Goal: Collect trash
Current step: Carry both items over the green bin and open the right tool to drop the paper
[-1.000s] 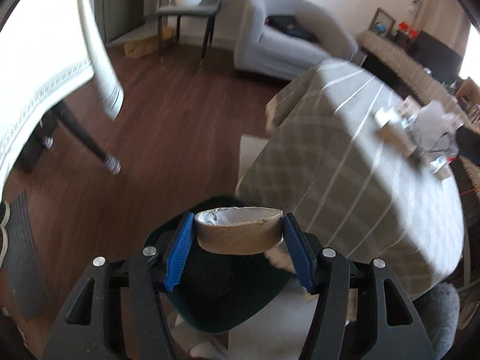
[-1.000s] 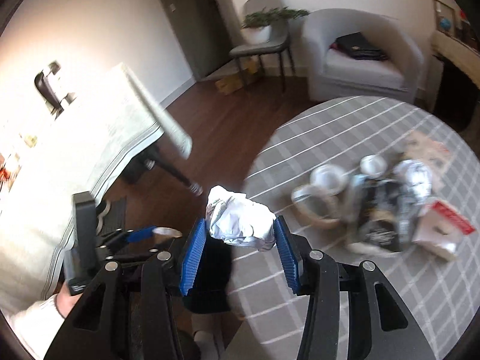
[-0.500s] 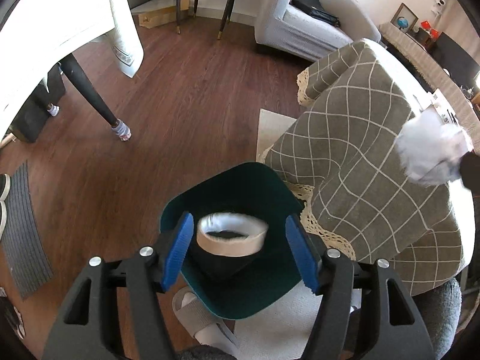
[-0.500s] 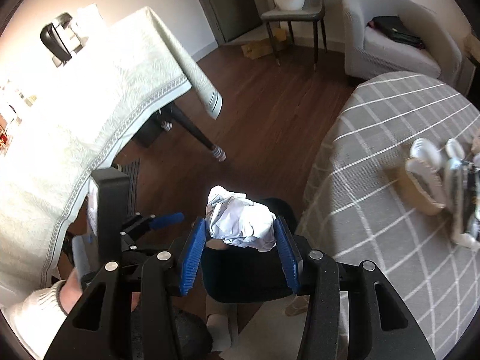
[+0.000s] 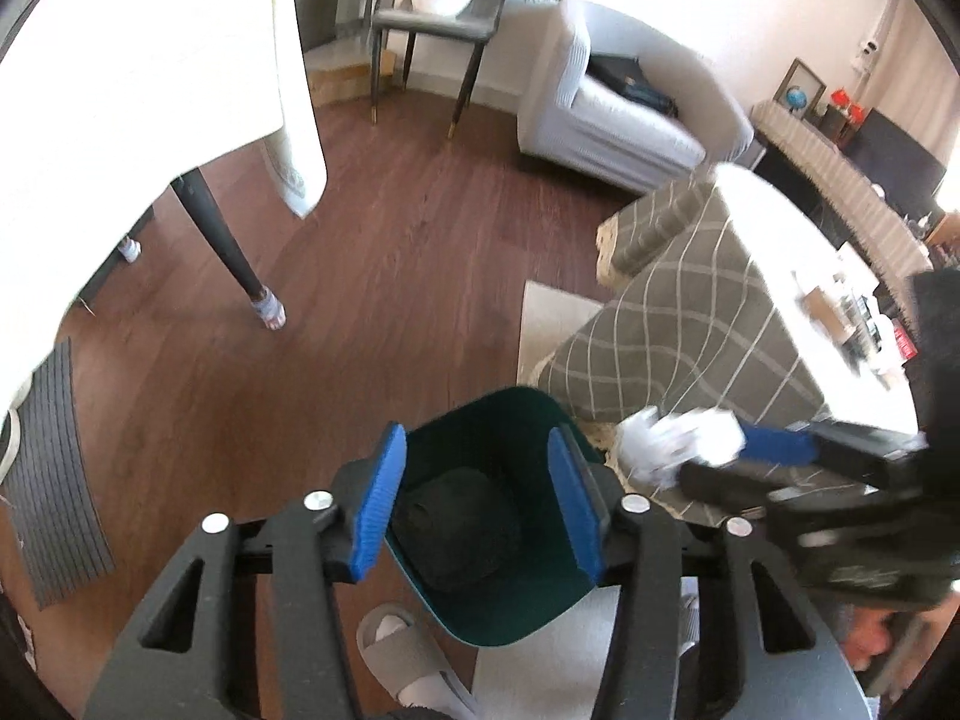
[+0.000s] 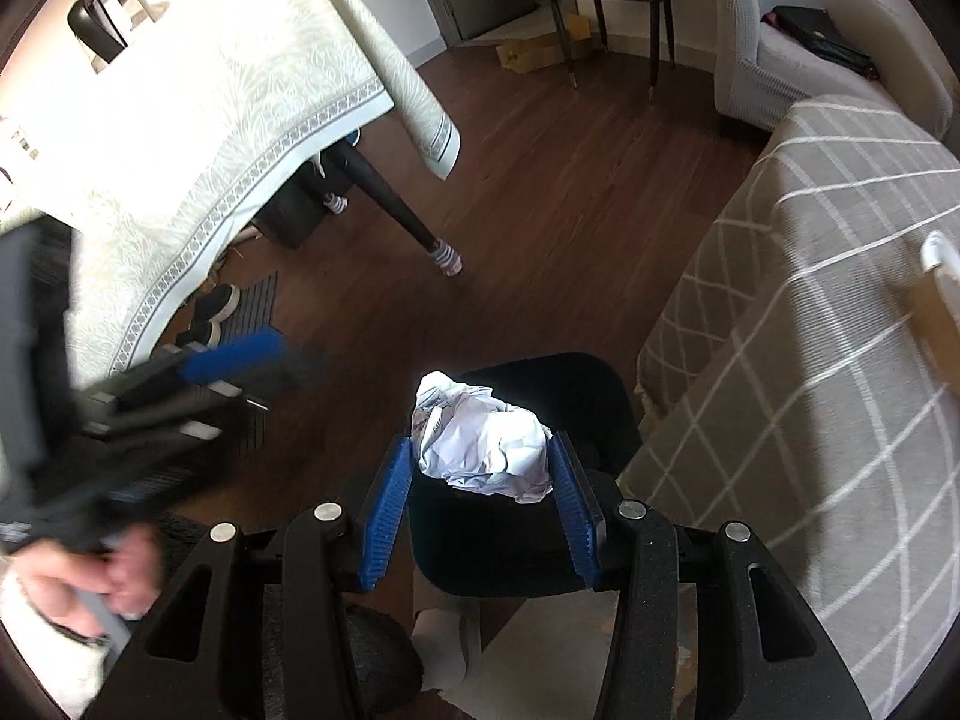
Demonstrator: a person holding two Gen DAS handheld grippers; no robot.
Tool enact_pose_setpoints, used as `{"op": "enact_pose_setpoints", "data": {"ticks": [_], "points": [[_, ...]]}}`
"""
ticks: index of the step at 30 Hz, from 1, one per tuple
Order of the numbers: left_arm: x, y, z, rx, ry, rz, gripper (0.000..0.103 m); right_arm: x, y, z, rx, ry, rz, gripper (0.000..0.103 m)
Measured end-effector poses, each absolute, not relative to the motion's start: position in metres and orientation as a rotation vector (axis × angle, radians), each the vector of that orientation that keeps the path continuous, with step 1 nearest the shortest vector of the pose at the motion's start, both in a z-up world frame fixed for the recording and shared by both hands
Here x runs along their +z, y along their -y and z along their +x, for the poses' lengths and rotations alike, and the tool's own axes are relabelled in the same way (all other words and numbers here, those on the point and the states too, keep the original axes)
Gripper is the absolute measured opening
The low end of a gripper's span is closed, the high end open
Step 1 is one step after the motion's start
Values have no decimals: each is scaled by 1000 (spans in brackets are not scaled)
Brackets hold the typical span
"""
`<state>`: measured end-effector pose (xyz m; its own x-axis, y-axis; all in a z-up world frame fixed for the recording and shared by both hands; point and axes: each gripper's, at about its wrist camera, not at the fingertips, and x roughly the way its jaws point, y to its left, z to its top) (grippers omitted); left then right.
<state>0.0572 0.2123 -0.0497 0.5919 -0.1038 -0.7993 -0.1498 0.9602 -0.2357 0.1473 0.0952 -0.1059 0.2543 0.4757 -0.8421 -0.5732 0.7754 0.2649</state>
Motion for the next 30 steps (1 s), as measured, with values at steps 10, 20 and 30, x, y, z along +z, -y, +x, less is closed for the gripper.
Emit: {"op": "enact_pose_setpoints", "data": {"ticks": [10, 20, 30], "points": [[31, -220, 30, 45, -784, -278, 36, -148, -117, 146, 722, -1165, -144, 48], [87, -214, 3, 37, -695, -272, 35, -192, -128, 148, 706, -1219, -215, 50], [118, -200, -10, 44, -648, -238, 35, -187, -123, 144, 728, -1200, -183, 63]]}}
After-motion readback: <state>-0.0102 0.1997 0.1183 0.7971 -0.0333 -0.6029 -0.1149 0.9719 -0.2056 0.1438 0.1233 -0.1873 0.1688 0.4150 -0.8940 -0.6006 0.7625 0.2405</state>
